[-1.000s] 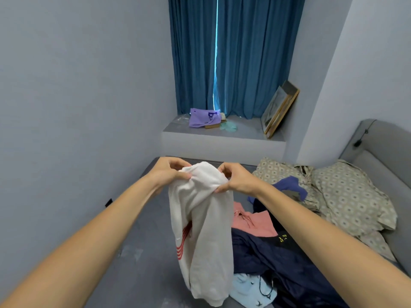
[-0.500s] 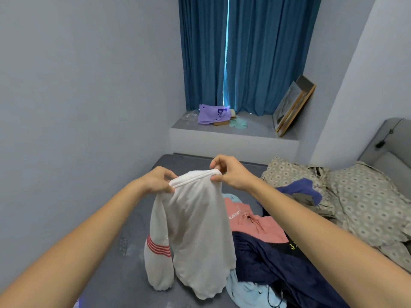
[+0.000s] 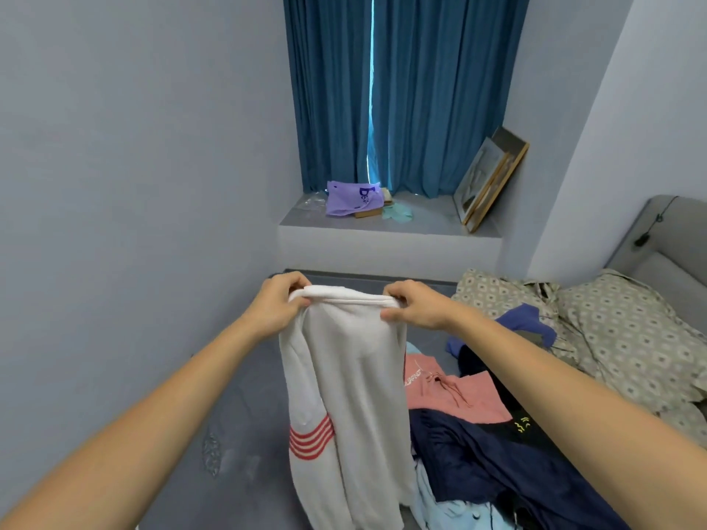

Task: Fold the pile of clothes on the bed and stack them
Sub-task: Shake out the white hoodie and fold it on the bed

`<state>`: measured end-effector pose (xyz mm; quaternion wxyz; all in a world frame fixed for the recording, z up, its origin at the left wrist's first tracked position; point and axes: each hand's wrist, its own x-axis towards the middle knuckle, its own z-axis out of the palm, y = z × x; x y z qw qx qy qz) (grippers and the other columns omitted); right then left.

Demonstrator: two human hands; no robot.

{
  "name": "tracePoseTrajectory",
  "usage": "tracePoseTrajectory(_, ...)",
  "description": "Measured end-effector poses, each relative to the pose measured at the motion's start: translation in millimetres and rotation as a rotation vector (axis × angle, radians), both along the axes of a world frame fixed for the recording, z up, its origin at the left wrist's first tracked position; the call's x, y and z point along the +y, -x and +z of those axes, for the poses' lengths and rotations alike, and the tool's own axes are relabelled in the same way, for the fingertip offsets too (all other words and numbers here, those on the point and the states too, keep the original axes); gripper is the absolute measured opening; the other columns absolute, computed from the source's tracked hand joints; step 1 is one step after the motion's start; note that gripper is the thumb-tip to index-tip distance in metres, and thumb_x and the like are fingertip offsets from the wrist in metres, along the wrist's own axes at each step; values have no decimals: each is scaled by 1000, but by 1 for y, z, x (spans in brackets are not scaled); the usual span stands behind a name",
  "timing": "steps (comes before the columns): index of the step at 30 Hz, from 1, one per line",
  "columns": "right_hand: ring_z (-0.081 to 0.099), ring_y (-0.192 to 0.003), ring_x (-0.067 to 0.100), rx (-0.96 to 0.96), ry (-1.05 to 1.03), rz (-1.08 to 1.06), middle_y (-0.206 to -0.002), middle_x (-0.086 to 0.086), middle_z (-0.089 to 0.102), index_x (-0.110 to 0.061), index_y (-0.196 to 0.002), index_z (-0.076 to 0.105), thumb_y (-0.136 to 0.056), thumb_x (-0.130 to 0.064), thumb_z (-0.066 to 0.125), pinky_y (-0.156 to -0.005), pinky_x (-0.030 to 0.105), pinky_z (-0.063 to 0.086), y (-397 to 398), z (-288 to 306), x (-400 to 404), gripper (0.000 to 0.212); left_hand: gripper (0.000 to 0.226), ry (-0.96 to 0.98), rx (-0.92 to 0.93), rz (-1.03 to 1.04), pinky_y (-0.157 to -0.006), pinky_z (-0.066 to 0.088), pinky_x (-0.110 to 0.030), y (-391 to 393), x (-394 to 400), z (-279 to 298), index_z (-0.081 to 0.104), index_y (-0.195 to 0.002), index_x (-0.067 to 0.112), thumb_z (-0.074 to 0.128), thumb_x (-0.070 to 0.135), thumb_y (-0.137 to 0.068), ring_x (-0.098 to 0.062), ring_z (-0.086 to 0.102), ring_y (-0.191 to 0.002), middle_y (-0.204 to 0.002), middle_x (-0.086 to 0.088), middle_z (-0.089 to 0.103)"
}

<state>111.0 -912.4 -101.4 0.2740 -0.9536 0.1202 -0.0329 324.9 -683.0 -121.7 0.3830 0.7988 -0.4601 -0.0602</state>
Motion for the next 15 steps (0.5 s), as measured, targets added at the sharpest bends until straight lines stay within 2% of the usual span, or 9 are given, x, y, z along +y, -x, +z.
tracePoseTrajectory(2,48,-81,19,-5,-3,-3,-93,5,53,-13,-87,56,-96,-30,69,-74,39,41,-10,6,3,24,20,-53,-65,-58,-76,53,-31,-20,6,4,68,-88,32,71,13,-82,-8,67,-83,-85,14,72)
tracePoseTrajectory(4,49,-81,18,11,27,-16,-94,5,55,-15,-91,55,-99,-32,66,-73,39,41,-24,11,7,23,26,-188,-145,-128,-75,55,-33,-42,12,8,67,-90,32,65,12,-74,-6,67,-84,-87,17,71)
tracePoseTrajectory(6,49,-77,15,-3,49,-32,-89,0,56,-21,-89,52,-101,-30,64,-69,37,39,-39,14,13,19,30,-350,-270,-173,-78,54,-39,-60,17,8,67,-92,26,61,5,-71,-17,66,-89,-90,12,67)
tracePoseTrajectory(8,47,-74,12,-57,34,-56,-86,0,56,-21,-88,49,-102,-23,63,-67,34,38,-52,14,22,20,15,-449,-383,-156,-76,52,-44,-74,21,2,64,-86,18,63,8,-74,-28,63,-89,-89,0,65)
tracePoseTrajectory(9,46,-72,11,-86,20,-75,-85,0,55,-20,-88,49,-103,-21,62,-66,33,37,-57,14,26,19,6,-465,-395,-129,-72,51,-43,-80,23,-4,61,-82,17,64,13,-78,-31,63,-87,-86,-2,63)
tracePoseTrajectory(12,43,-71,10,-136,-9,-117,-84,2,52,-15,-91,49,-104,-19,62,-64,29,34,-62,9,37,19,10,-405,-349,-57,-65,45,-40,-95,32,-15,54,-78,21,59,18,-85,-35,62,-81,-79,-1,59)
tracePoseTrajectory(15,45,-72,12,-175,-24,-194,-84,2,54,-16,-95,52,-103,-20,64,-65,29,35,-62,8,43,15,6,-252,-357,3,-70,50,-46,-108,31,-9,61,-89,14,55,15,-90,-42,61,-84,-86,-12,67)
